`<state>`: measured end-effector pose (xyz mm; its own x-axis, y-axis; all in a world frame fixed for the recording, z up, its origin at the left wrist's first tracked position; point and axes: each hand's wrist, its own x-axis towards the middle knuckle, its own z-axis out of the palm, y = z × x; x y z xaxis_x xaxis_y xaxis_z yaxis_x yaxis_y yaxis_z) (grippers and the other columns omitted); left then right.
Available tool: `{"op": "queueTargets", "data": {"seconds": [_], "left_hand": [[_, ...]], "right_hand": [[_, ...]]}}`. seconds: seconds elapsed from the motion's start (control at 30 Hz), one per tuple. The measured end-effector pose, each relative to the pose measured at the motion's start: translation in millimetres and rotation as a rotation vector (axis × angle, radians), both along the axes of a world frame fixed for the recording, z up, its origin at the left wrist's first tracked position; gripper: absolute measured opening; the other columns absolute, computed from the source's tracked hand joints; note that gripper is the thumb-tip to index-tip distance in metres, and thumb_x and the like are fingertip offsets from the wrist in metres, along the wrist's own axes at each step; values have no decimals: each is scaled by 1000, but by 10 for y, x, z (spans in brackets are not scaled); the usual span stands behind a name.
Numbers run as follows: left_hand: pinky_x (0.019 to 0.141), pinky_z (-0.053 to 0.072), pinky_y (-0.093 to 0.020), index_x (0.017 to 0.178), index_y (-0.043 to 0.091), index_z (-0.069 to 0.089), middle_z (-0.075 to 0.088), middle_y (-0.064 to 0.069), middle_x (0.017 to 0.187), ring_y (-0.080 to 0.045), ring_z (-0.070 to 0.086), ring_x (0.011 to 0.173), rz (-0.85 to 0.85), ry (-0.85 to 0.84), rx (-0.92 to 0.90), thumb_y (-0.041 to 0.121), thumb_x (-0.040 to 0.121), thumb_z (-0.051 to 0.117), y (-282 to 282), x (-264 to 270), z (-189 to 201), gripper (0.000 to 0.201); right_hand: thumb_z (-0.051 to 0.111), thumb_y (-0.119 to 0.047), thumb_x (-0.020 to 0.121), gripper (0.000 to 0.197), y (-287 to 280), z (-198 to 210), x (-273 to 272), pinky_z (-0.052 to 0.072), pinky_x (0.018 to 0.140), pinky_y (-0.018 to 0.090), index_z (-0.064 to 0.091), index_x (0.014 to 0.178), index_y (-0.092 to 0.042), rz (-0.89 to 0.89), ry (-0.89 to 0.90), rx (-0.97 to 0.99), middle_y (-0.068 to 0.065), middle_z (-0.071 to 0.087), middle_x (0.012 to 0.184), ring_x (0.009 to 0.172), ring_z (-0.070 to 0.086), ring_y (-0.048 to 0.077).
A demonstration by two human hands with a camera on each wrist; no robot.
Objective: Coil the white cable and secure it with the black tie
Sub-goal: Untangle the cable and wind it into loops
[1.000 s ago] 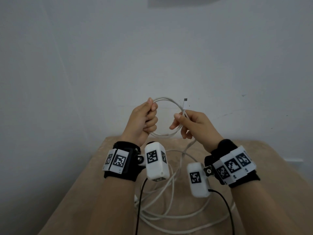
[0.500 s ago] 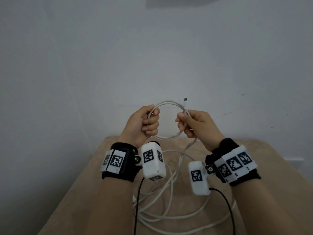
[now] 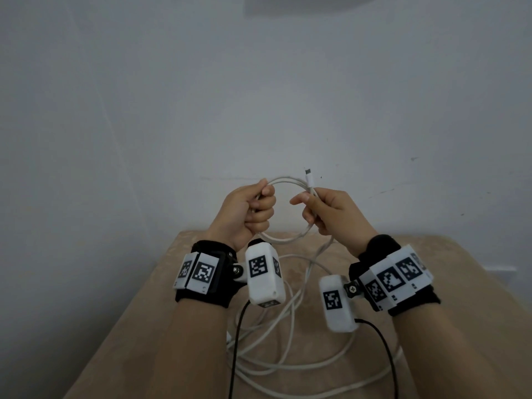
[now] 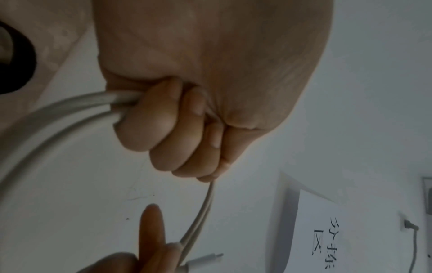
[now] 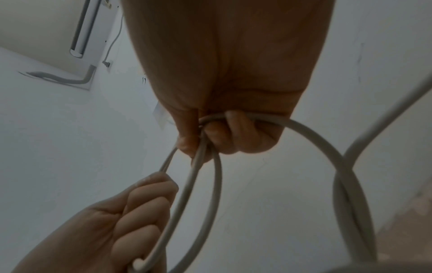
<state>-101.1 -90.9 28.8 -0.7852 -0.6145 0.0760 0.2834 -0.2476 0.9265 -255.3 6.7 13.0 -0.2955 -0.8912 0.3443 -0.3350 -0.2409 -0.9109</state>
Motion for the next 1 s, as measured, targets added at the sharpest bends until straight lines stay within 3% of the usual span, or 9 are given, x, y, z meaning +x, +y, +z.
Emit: {"op": "queueTargets", "data": {"seconds": [0.1, 0.23, 0.27, 0.33, 0.47, 0.57, 0.7, 0.83, 1.0], "left_hand": [[33, 8, -15, 67, 20, 36, 26, 11, 46, 1, 20, 30, -9, -2, 34, 29, 101, 32, 17, -21, 10, 35], [34, 8, -15, 65, 21, 32, 24, 10, 44, 0, 17, 30, 16, -16, 0, 31, 99, 35, 44, -30, 13, 36], [34, 8, -16, 65, 21, 31, 23, 10, 44, 0, 17, 31, 33, -21, -17, 31, 99, 37, 47, -34, 8, 36], [35, 7, -16, 64, 22, 28, 21, 10, 45, -1, 16, 32, 76, -29, -57, 28, 97, 42, 54, -49, -10, 37], [37, 8, -17, 61, 21, 27, 20, 9, 44, -3, 15, 33, 143, -17, -79, 23, 97, 47, 68, -70, -21, 41], [35, 13, -17, 61, 18, 33, 21, 9, 45, -3, 16, 33, 173, 14, -85, 23, 97, 51, 66, -51, -20, 41], [35, 16, -15, 71, 9, 52, 23, 11, 41, -2, 17, 32, 204, 74, -96, 26, 98, 48, 61, -35, -27, 32], [36, 19, -15, 72, 11, 50, 23, 10, 44, -2, 19, 34, 239, 74, -131, 30, 99, 46, 73, -54, -17, 34], [38, 21, -15, 65, 16, 44, 27, 6, 52, -4, 23, 38, 181, 58, -120, 32, 92, 56, 89, -38, 18, 34]], "right_hand": [[46, -23, 99, 27, -14, -12, 3, 40, 52, 15, 68, 88, -11, -30, 4, -48, -7, 48, 52, 51, 46, 4], [46, -18, 99, 26, -8, 1, 31, 55, 76, 31, 66, 86, -7, 54, -148, -96, -8, 41, 47, 48, 51, 12], [46, -17, 99, 26, -2, 9, 46, 58, 75, 34, 65, 87, -5, 87, -194, -101, -8, 37, 47, 45, 47, 12], [45, -16, 100, 25, 8, 20, 73, 56, 61, 32, 64, 88, -4, 121, -252, -104, -7, 31, 48, 41, 35, 11], [46, -17, 100, 25, 6, 1, 96, 40, 45, 24, 64, 90, -2, 117, -269, -93, -6, 28, 49, 43, 24, 11], [45, -16, 100, 26, 5, -7, 90, 31, 43, 22, 64, 89, -2, 107, -227, -76, -5, 27, 50, 45, 22, 11], [46, -18, 99, 26, 0, 0, 76, 29, 43, 20, 64, 90, -1, 100, -144, -44, -4, 27, 52, 44, 24, 8], [48, -18, 99, 25, 13, 19, 69, 28, 43, 20, 64, 88, -2, 75, -141, -61, -8, 28, 51, 44, 24, 7], [51, -16, 96, 22, 29, 51, 48, 26, 42, 19, 61, 79, -5, 47, -277, -133, -8, 31, 49, 45, 23, 8]]}}
